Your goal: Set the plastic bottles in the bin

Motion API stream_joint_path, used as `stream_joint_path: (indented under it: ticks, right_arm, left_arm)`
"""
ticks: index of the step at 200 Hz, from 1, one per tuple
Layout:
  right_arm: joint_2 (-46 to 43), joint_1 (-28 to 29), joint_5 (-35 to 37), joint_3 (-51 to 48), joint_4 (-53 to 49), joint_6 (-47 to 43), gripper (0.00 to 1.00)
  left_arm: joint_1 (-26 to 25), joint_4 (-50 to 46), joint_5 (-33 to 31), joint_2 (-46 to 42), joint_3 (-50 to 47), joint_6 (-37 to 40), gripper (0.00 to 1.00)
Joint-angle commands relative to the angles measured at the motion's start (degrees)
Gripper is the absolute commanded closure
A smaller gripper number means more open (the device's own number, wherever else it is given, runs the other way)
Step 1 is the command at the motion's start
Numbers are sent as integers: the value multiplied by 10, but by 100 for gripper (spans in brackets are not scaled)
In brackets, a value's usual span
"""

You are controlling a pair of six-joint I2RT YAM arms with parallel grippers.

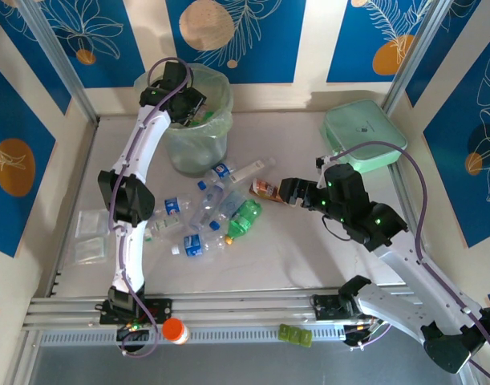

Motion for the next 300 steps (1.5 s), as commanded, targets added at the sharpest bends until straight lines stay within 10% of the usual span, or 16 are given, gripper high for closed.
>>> stream_joint_path:
  ticks: [1,122,182,300]
  right_arm:
    - [0,4,1,15,-7,-5,5]
    - [23,5,-44,54,-39,-32,8]
    - [154,18,-98,92,-91,-61,13]
    - [535,-4,87,291,-163,-242,8]
  left_arm:
    - [6,3,18,2,21,2,33]
    - [2,20,62,-216,-131,93,29]
    - [-21,198,95,-510,-535,177,37]
    - [-35,225,145,-747,-810,303,30]
